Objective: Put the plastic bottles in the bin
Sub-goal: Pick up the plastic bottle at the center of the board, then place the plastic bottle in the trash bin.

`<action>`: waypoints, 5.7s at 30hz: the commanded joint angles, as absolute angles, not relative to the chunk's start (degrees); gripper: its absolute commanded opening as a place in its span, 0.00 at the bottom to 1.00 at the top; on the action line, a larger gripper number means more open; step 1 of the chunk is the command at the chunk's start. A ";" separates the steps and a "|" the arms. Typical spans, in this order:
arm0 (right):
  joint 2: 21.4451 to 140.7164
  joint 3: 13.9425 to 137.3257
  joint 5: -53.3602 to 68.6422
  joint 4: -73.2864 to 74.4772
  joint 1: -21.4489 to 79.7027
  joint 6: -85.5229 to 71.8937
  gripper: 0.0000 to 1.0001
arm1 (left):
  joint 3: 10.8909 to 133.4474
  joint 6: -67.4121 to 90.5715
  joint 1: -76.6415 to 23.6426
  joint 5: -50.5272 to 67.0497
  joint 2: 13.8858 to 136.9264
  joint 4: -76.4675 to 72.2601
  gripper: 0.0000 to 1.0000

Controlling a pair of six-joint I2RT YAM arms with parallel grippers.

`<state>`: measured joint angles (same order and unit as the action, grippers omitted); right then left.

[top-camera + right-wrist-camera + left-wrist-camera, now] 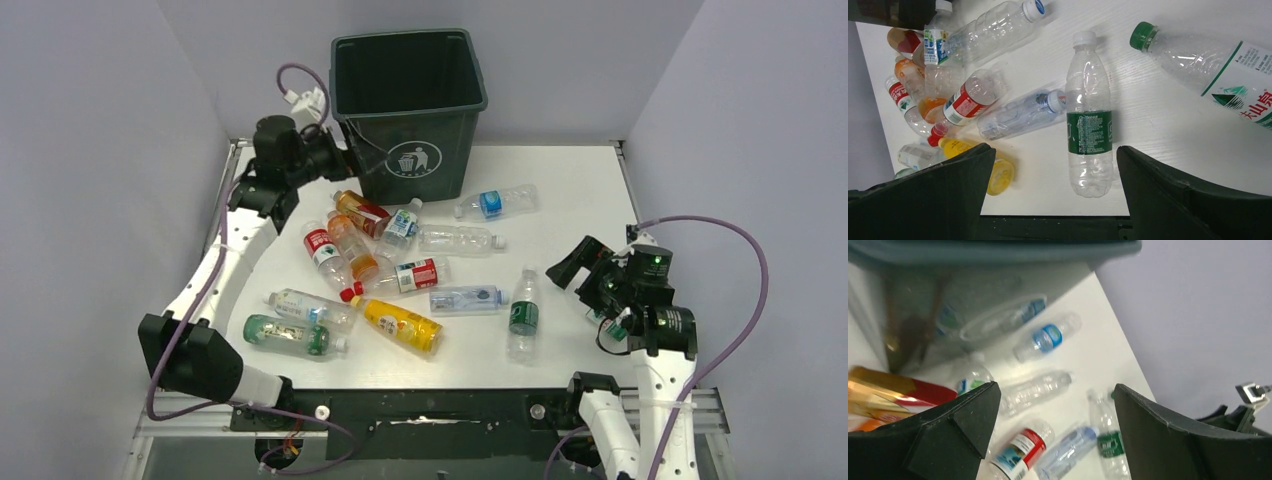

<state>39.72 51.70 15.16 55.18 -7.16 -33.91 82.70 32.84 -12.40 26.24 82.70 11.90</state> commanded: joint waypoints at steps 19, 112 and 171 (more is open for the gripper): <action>33.02 46.16 20.21 57.98 -7.26 -35.70 0.98 | 81.87 28.41 -35.50 19.86 99.47 15.13 0.85; 72.38 40.03 -3.55 33.33 16.38 -41.69 0.91 | 61.26 36.74 -52.72 11.61 76.12 20.01 0.85; 55.55 52.46 9.36 30.92 16.48 -48.34 0.51 | 65.37 44.91 -59.12 11.58 89.43 0.29 0.86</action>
<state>56.27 49.32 6.70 35.53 16.19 -46.44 62.41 45.25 -58.57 13.69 88.99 3.60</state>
